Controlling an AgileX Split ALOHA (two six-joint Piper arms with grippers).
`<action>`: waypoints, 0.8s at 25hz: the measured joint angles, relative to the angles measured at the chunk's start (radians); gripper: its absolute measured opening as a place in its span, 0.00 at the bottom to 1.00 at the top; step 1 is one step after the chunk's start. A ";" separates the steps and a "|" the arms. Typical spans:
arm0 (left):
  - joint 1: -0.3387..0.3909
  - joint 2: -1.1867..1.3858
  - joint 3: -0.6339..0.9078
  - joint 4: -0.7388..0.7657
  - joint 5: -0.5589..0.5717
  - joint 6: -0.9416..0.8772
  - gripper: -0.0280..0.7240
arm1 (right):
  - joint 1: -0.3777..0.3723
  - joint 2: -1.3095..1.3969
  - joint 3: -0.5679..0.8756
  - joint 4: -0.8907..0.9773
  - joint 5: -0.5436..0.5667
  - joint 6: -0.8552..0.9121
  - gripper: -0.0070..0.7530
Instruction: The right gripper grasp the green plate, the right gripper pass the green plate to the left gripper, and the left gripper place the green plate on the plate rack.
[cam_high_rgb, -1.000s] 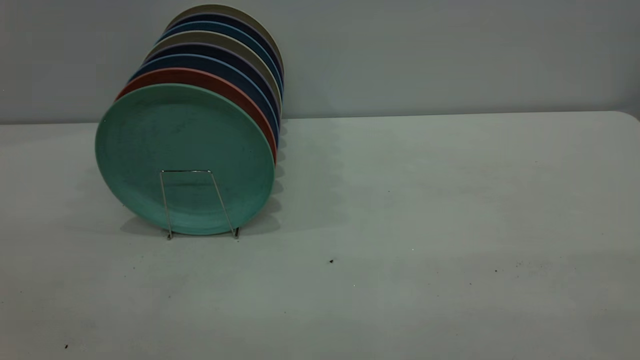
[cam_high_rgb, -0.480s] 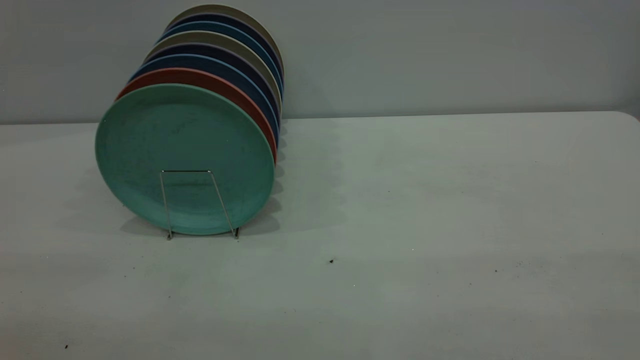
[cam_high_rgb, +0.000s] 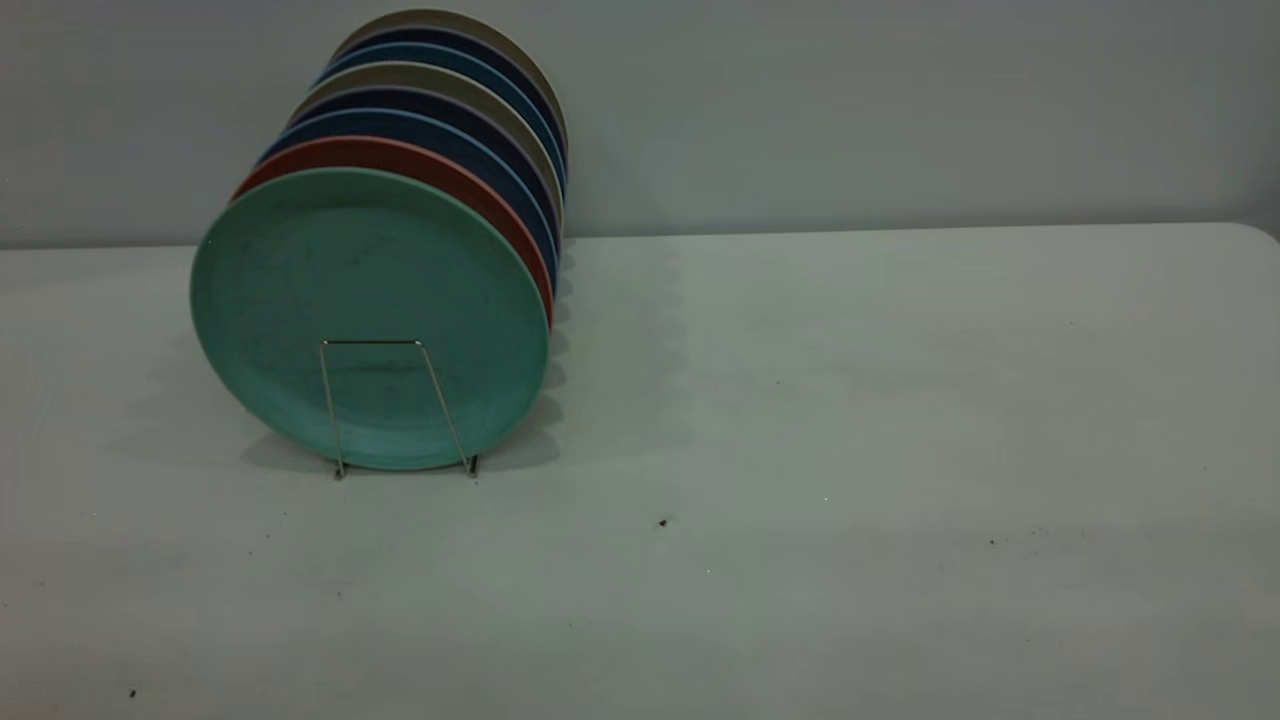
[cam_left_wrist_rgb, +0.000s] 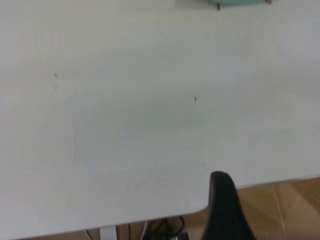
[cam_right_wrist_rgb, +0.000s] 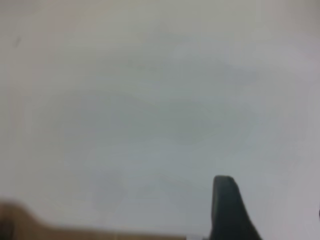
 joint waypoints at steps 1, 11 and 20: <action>0.000 -0.010 0.000 0.000 0.001 0.000 0.71 | -0.031 -0.034 0.000 0.000 0.000 0.000 0.59; -0.019 -0.128 0.000 0.001 0.014 0.000 0.71 | -0.169 -0.107 0.000 0.002 0.001 0.000 0.59; -0.019 -0.128 0.000 0.001 0.014 0.000 0.71 | -0.169 -0.107 0.000 0.002 0.001 0.000 0.59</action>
